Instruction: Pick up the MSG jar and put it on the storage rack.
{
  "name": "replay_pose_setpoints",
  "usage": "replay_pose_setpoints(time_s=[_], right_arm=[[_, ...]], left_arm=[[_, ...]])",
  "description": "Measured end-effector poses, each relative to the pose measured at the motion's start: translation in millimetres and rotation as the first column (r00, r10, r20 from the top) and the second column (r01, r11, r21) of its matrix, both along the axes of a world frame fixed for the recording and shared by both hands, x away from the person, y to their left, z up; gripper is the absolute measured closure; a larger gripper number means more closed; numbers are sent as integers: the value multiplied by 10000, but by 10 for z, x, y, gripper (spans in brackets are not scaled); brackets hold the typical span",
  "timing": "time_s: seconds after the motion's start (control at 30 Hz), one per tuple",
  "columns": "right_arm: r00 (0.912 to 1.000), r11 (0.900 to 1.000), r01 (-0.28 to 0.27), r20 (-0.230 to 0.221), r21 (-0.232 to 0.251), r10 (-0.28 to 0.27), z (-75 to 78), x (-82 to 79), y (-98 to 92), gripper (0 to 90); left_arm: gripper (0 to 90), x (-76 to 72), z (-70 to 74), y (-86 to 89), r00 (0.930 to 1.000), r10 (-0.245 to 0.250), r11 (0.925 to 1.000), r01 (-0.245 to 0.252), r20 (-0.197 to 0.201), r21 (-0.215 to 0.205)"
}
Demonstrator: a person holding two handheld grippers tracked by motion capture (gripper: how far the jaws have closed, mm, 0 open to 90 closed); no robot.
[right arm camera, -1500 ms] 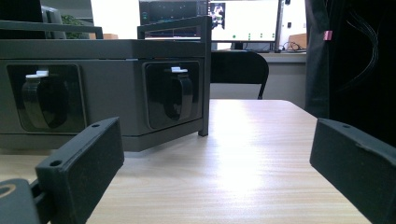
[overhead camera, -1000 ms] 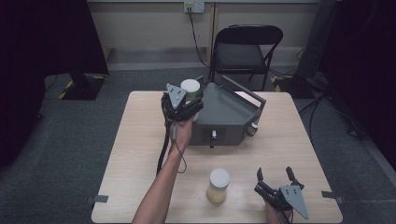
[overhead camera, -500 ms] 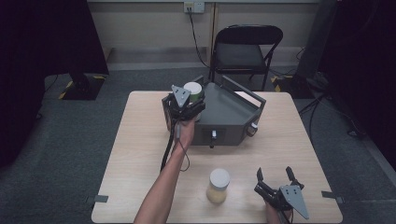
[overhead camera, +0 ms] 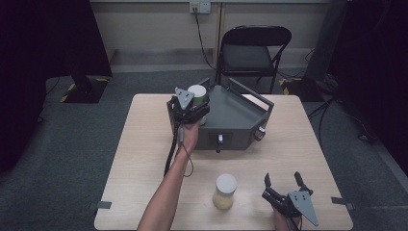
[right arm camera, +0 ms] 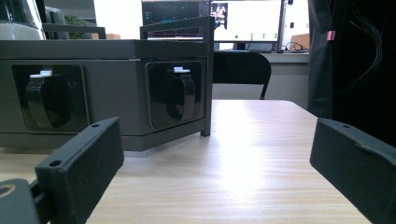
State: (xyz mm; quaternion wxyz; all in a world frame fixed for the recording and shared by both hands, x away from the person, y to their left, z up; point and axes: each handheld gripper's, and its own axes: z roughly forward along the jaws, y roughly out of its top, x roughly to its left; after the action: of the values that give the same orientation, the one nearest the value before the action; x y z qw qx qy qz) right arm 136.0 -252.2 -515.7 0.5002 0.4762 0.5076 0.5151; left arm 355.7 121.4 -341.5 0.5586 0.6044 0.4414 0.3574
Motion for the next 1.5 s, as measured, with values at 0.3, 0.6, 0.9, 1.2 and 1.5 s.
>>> replay_pose_setpoints(time_s=[0.3,0.6,0.9,1.2,1.5], right_arm=[[10000,10000,38,-1,1,-38,0,-1,7,12],[10000,10000,80,1,2,-80,0,-2,14,12],[9999,9999,118,-1,5,-118,0,-2,21,12],[9999,9999,142,-4,11,-142,0,-3,26,12],[9999,9999,142,-5,12,-142,0,-2,26,12]], left_arm=[[327,10,-2,19,10000,-23,10000,23,14,-12],[0,-50,-18,51,9982,19,9994,1,593,-334],[0,-317,-85,202,9951,-102,9996,126,985,-239],[0,-610,-274,335,9890,-437,9979,499,1412,-404],[0,-916,-601,481,9938,-150,9981,214,1100,-570]])
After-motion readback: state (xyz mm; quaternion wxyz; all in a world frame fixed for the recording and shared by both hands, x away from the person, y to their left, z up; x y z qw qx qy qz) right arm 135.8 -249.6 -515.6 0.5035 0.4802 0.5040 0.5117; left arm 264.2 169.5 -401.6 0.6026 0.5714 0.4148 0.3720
